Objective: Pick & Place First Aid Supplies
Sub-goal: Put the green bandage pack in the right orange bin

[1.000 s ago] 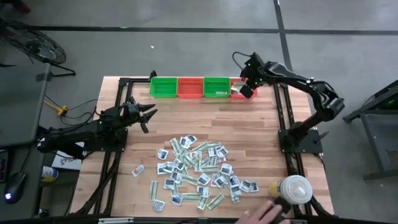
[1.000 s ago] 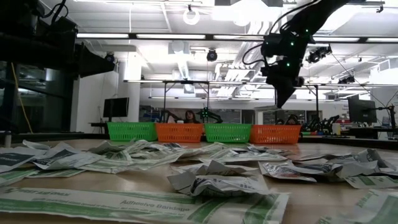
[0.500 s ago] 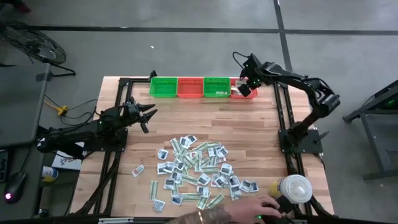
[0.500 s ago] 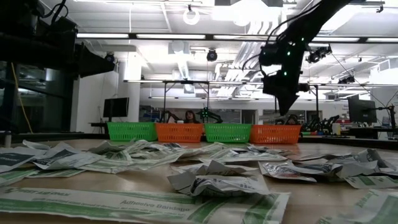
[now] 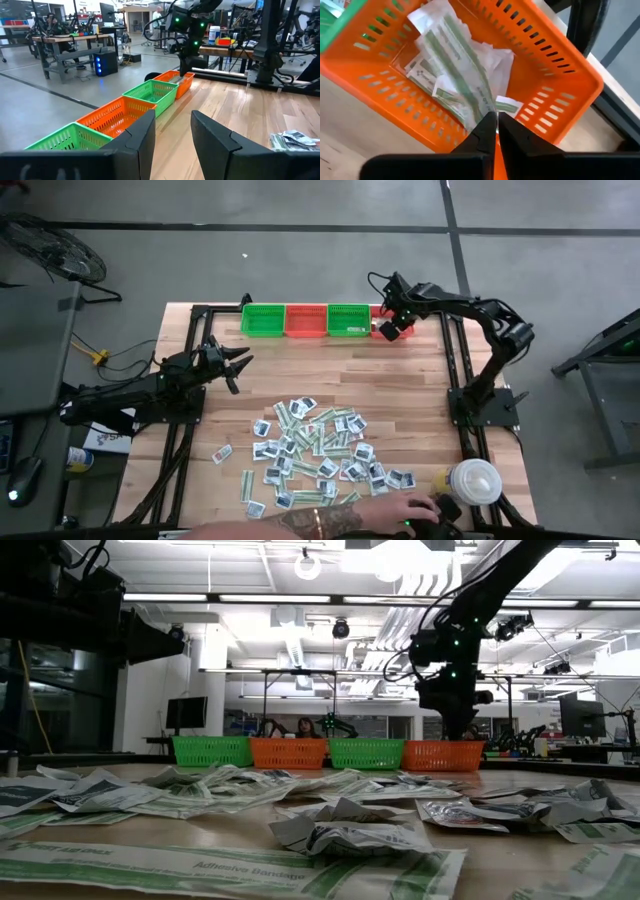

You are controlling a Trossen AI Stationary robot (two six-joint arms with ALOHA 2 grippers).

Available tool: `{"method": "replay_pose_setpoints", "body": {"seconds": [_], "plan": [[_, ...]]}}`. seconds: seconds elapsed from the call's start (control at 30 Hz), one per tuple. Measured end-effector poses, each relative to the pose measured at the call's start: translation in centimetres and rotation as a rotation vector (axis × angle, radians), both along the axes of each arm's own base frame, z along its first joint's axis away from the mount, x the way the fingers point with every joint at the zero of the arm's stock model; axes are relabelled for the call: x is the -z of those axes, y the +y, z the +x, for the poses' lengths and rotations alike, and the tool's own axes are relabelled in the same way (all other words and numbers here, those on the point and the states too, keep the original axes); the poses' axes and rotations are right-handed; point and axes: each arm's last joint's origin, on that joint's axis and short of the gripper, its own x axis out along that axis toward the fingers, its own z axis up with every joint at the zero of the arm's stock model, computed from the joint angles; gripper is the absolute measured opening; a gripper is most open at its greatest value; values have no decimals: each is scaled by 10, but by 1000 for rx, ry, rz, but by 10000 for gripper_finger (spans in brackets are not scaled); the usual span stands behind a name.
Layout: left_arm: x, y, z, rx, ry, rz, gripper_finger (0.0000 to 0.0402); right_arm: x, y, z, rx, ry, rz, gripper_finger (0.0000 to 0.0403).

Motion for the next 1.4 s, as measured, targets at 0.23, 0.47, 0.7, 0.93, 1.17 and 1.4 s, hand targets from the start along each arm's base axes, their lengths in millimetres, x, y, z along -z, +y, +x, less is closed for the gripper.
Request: {"method": "replay_pose_setpoints", "body": {"seconds": [0.23, 0.47, 0.7, 0.93, 1.17, 1.4], "plan": [[0, 0, 0, 0, 0, 0, 122, 0, 0, 0, 7, -7, -3, 111], [0, 0, 0, 0, 0, 0, 122, -21, 8, -2, -23, -100, -4, 165], [0, 0, 0, 0, 0, 0, 122, -37, 21, 2, -199, -150, -7, 167], [0, 0, 0, 0, 0, 0, 122, -41, 35, 20, -444, -200, -16, 167], [0, 0, 0, 0, 0, 0, 122, -43, 61, 47, -644, -250, -42, 167], [0, 0, 0, 0, 0, 0, 122, -40, 100, 77, -780, -394, 14, 167]]}}
